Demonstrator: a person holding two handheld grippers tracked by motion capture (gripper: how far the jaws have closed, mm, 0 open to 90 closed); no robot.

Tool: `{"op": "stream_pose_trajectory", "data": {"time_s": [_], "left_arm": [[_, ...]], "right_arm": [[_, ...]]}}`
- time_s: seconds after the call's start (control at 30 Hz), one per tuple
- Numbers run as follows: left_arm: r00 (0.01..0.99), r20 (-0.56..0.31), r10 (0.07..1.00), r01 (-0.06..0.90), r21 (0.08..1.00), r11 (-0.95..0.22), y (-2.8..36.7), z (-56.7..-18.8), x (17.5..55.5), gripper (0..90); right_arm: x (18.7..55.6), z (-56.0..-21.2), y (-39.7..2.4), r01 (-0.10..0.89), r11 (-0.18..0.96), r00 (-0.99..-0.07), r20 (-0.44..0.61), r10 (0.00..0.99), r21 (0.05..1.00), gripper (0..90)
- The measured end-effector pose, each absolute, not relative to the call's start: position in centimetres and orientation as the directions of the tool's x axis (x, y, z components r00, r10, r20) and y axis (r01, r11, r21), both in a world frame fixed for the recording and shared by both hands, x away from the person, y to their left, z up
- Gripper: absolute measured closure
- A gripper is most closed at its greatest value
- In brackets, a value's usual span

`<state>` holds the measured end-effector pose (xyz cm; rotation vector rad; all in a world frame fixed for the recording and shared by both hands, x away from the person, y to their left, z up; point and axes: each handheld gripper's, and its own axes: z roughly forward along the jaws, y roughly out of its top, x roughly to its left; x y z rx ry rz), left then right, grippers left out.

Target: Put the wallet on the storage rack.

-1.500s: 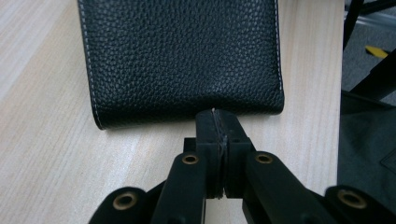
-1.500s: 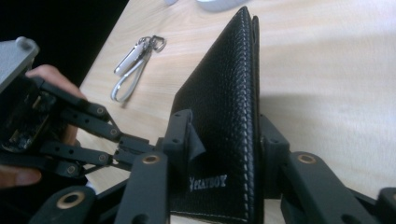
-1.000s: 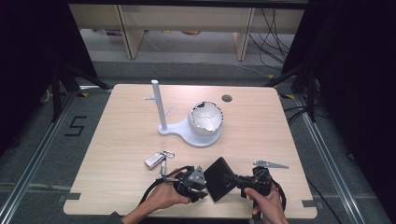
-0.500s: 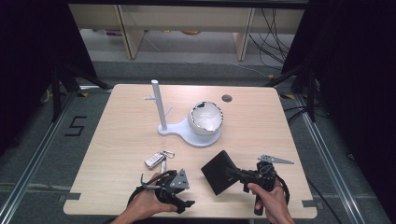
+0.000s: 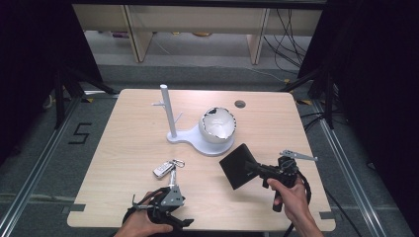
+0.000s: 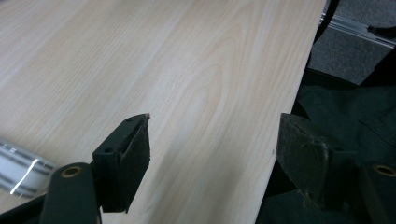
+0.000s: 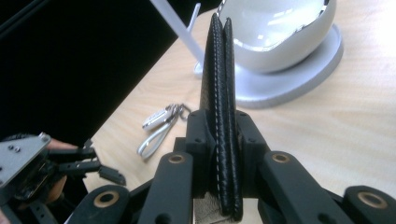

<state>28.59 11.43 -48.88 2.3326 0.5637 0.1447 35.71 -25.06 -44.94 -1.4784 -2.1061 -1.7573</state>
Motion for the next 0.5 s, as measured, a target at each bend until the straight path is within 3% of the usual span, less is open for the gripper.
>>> {"op": "stream_pose_trajectory", "data": {"time_s": [0.5], "left_arm": [[0.860,0.020,0.511,0.360,0.687,-0.632,13.3,-49.4,28.5,24.6]], "right_arm": [[38.2,-43.0,-26.1,0.617,-0.131,-0.536,0.536,0.652,0.776,79.4]]}}
